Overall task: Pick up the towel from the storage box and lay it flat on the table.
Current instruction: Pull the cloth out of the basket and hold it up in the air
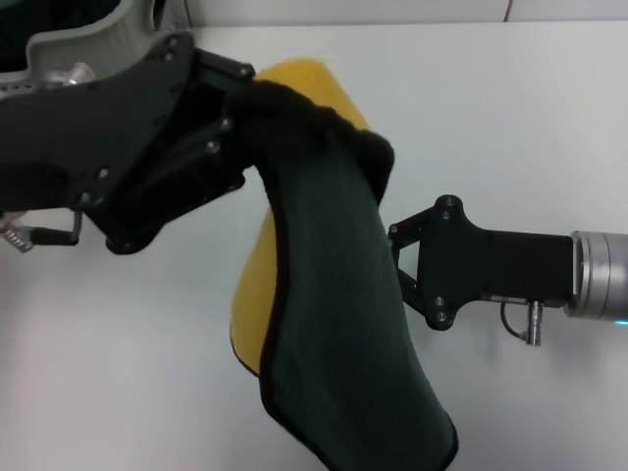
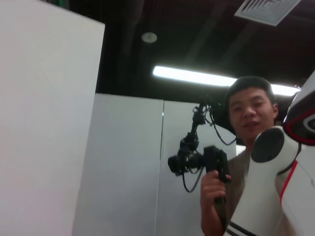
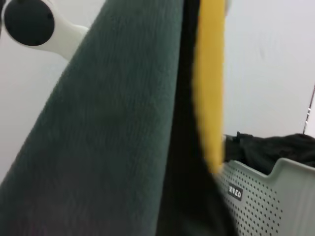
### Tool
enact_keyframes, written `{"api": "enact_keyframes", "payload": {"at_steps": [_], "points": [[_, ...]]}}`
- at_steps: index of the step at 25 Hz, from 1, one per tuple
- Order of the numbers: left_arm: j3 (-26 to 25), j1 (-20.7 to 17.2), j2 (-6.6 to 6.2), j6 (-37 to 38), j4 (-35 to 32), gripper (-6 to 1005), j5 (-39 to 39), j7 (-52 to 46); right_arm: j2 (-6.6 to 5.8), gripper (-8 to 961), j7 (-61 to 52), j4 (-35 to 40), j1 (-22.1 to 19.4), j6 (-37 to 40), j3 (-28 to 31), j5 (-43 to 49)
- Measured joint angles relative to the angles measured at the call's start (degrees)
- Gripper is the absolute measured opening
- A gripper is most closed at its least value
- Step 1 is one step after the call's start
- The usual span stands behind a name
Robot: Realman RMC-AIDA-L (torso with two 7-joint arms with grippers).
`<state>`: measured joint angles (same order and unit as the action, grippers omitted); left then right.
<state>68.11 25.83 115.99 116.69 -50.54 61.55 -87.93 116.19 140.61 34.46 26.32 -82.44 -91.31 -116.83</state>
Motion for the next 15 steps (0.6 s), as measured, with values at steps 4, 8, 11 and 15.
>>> {"api": "enact_keyframes", "payload": {"at_steps": [4,8,11,15], "points": [[0.0,0.1,0.04,-0.2,2.6,16,2.8,-0.2,-0.10,8,-0.2,2.6,-0.3,-0.3,0.3,-0.1],[-3.4,0.0,0.02,-0.3,9.6,33,7.2,1.6,-0.55,8,-2.9,11.3,-2.9,-0.2,2.8,0.5],[-8.5,-0.1,-0.13,-0.4,17.1,45,11.4,4.8,-0.68,8,-5.6,17.9,-4.7,-0.1,6.0,1.1],[-12.9,-1.2,-0.14,-2.4,23.9,68,14.8,9.5,-0.86,8,-11.0,26.2,-5.2,-0.1,10.5,1.4]]}}
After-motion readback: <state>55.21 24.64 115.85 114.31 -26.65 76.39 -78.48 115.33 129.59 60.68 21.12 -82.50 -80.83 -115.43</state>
